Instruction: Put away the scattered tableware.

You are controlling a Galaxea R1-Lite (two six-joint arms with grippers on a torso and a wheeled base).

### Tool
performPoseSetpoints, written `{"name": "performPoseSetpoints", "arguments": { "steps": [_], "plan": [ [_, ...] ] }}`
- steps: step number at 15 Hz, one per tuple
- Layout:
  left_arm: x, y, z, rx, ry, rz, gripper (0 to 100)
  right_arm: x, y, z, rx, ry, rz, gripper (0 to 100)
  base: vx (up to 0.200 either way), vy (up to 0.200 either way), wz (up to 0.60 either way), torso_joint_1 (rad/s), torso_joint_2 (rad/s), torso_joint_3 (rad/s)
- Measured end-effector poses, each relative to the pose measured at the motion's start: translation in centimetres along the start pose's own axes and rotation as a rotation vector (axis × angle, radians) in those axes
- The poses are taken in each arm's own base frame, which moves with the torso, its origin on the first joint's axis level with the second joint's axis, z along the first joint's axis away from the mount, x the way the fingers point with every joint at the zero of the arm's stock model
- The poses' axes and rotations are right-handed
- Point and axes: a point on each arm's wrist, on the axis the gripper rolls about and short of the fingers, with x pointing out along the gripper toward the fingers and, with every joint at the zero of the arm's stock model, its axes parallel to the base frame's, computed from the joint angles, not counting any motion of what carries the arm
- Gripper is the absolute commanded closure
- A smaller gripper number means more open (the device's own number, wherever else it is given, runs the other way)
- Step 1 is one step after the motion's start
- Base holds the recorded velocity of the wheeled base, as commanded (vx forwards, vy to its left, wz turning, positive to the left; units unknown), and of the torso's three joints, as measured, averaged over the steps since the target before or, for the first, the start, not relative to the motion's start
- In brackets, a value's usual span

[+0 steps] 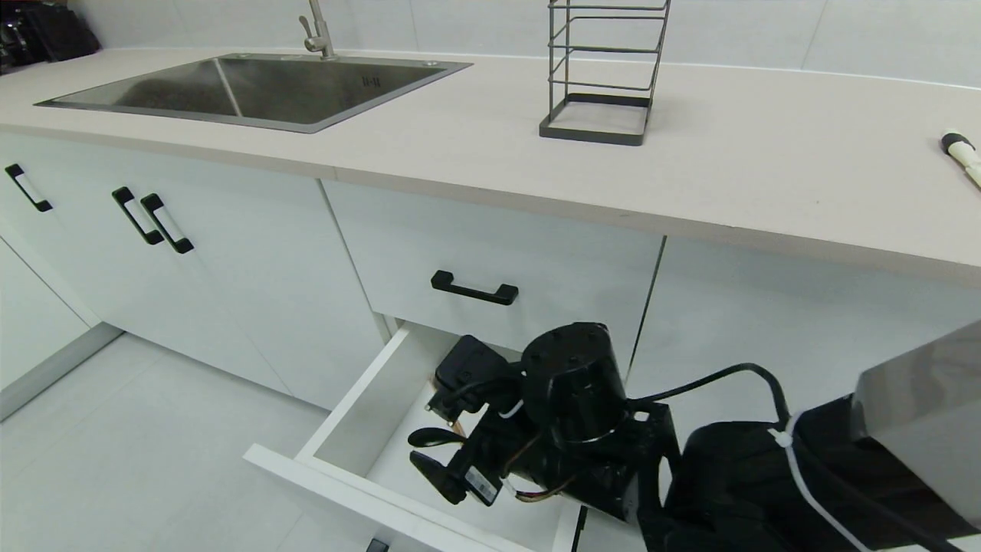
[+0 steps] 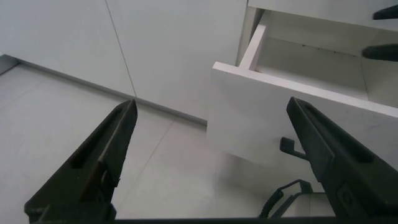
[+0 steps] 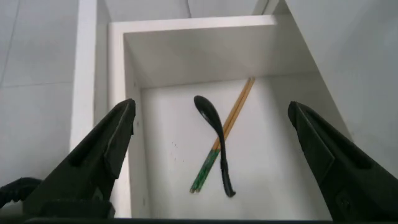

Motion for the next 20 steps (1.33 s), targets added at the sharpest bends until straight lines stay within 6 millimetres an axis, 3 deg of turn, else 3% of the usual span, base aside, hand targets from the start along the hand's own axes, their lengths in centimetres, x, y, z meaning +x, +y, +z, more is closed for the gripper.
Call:
{"name": "performPoseSetpoints", "arguments": {
  "steps": [4, 11, 15, 20],
  "plan": [
    [0.0, 0.0, 0.0, 0.000, 0.000, 0.000, 0, -5.2, 0.3, -2.2, -0.002, 0.010, 0.027, 0, 0.000, 0.000, 0.00, 0.000, 0.00, 0.000],
    [0.0, 0.0, 0.0, 0.000, 0.000, 0.000, 0, -15.1, -0.2, -4.3, 0.003, 0.003, 0.065, 0, 0.000, 0.000, 0.00, 0.000, 0.00, 0.000],
    [0.0, 0.0, 0.0, 0.000, 0.000, 0.000, 0, -20.2, -1.9, -5.7, 0.028, -0.013, -0.012, 0, 0.000, 0.000, 0.00, 0.000, 0.00, 0.000],
    [0.0, 0.0, 0.0, 0.000, 0.000, 0.000, 0, -28.0, -3.2, -7.0, 0.059, -0.135, -0.213, 0, 0.000, 0.000, 0.00, 0.000, 0.00, 0.000]
  ]
}}
